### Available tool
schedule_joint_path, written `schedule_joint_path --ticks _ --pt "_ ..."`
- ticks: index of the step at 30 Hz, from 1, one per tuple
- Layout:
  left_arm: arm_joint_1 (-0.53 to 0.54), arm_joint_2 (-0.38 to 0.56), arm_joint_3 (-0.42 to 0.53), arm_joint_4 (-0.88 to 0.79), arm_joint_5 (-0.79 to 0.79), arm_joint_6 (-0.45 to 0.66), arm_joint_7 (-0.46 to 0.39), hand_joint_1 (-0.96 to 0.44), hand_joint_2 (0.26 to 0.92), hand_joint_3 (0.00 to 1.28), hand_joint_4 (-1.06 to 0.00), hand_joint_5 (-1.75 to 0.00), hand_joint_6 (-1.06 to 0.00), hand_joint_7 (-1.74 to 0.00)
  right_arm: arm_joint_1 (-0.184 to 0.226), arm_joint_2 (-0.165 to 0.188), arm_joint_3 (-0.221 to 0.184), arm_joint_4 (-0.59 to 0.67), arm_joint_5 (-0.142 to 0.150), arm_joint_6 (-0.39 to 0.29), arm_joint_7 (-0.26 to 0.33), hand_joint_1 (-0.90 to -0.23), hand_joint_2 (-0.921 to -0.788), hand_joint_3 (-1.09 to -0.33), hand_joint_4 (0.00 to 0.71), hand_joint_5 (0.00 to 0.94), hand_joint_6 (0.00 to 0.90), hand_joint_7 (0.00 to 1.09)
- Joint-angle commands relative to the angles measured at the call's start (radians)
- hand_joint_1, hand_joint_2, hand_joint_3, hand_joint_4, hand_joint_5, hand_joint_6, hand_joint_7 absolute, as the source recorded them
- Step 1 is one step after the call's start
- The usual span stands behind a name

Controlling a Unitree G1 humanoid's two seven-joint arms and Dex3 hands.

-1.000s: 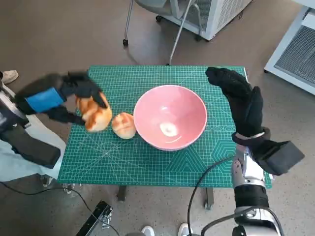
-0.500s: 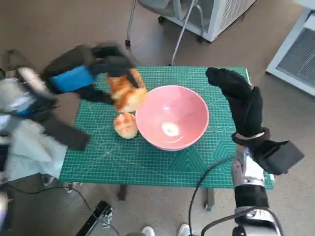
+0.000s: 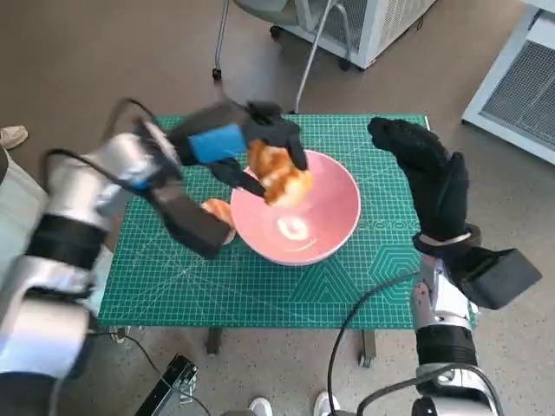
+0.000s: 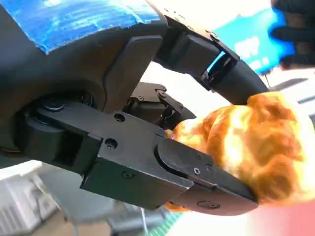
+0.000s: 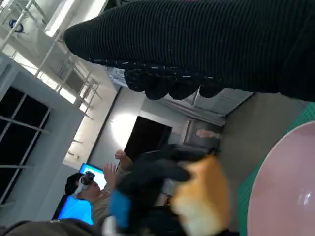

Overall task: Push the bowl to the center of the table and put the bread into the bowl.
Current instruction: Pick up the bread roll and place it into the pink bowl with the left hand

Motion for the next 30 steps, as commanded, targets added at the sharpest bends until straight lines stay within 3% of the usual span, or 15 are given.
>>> schedule_joint_path --ticks 1,6,8,9,11,13,17,22,30 --pt "-0.044 -0.048 -0.029 0.098 -0.003 0.01 0.03 0.0 0.921 0.17 -0.52 -1.2 -0.59 -1.35 0.042 -0.004 -0.003 -0.018 0.003 0.012 0.0 -0.577 -0.921 -0.803 0.374 0.021 -0.001 0.77" --pt "-0.04 -0.096 -0.026 0.153 -0.049 0.039 -0.056 0.0 0.921 0.18 -0.51 -1.24 -0.54 -1.36 0.055 -0.009 -0.005 -0.048 0.003 0.025 -0.008 -0.579 -0.921 -0.8 0.375 0.021 -0.001 0.77" --pt "-0.029 -0.112 -0.023 0.156 -0.066 0.077 -0.111 0.0 0.921 0.28 -0.38 -1.37 -0.46 -1.45 0.061 -0.012 -0.006 -0.059 0.001 0.03 -0.011 -0.579 -0.921 -0.799 0.375 0.022 -0.001 0.77" --pt "-0.025 -0.116 -0.023 0.154 -0.072 0.095 -0.133 0.0 0.91 0.26 -0.34 -1.24 -0.41 -1.33 0.063 -0.013 -0.006 -0.063 0.0 0.032 -0.014 -0.578 -0.921 -0.799 0.375 0.022 -0.001 0.77" --pt "-0.014 -0.122 -0.031 0.141 -0.074 0.135 -0.182 -0.03 0.911 0.15 -0.32 -0.66 -0.35 -0.85 0.066 -0.016 -0.007 -0.072 -0.005 0.034 -0.021 -0.577 -0.921 -0.799 0.375 0.022 -0.001 0.77" --pt "-0.006 -0.127 -0.046 0.124 -0.067 0.181 -0.243 -0.06 0.915 0.09 -0.3 -0.37 -0.31 -0.62 0.07 -0.018 -0.007 -0.079 -0.013 0.033 -0.03 -0.576 -0.921 -0.798 0.376 0.022 -0.001 0.77" --pt "0.005 -0.125 -0.055 0.093 -0.073 0.229 -0.329 -0.13 0.914 0.03 -0.22 -0.08 -0.24 -0.37 0.072 -0.024 -0.007 -0.083 -0.027 0.028 -0.046 -0.574 -0.921 -0.797 0.376 0.022 -0.001 0.77" --pt "0.033 -0.105 0.0 0.041 -0.166 0.231 -0.441 -0.16 0.901 0.01 -0.19 -0.01 -0.21 -0.3 0.066 -0.03 -0.007 -0.074 -0.039 0.014 -0.06 -0.574 -0.921 -0.796 0.376 0.022 -0.001 0.77" --pt "0.083 -0.041 0.073 -0.072 -0.276 0.241 -0.532 -0.15 0.865 0.0 -0.19 0.0 -0.21 -0.28 0.059 -0.025 -0.004 -0.075 -0.042 0.021 -0.071 -0.572 -0.921 -0.798 0.379 0.023 -0.001 0.77"
